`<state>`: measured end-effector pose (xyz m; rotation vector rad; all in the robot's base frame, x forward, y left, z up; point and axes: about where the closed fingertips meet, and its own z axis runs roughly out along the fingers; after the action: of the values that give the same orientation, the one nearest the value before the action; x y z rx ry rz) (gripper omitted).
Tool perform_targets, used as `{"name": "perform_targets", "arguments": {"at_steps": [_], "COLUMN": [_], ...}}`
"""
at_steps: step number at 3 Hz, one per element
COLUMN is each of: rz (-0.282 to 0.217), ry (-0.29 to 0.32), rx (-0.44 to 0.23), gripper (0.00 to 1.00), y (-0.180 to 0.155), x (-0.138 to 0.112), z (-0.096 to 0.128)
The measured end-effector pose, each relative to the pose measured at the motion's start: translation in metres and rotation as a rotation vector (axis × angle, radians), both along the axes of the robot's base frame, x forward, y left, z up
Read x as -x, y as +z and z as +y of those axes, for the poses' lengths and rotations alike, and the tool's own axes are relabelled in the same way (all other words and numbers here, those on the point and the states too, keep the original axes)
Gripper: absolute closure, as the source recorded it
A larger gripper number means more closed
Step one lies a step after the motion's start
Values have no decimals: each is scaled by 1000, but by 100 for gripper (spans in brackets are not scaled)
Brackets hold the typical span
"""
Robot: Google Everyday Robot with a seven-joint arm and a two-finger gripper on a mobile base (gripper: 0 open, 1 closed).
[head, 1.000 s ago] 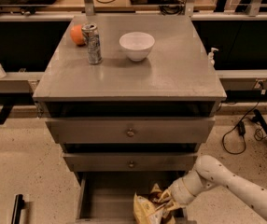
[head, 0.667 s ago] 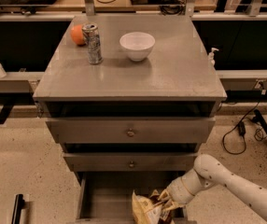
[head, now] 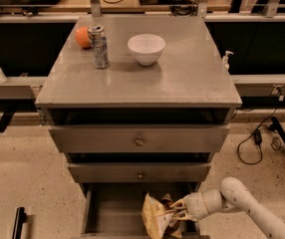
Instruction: Place brown chip bag into bottom drawer
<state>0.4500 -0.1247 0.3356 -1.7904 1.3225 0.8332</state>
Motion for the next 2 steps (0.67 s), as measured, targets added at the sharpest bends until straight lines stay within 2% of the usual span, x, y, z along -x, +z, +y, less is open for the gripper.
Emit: {"name": "perform_targets", "arguments": {"at_steps": [1,2], "rz": [-4,13], "ry": [-85,-143], "rx": [-83,-144], "gripper": [100,100], "y": [-17,-34], "x": [-11,-23], "z": [-3,-2]}}
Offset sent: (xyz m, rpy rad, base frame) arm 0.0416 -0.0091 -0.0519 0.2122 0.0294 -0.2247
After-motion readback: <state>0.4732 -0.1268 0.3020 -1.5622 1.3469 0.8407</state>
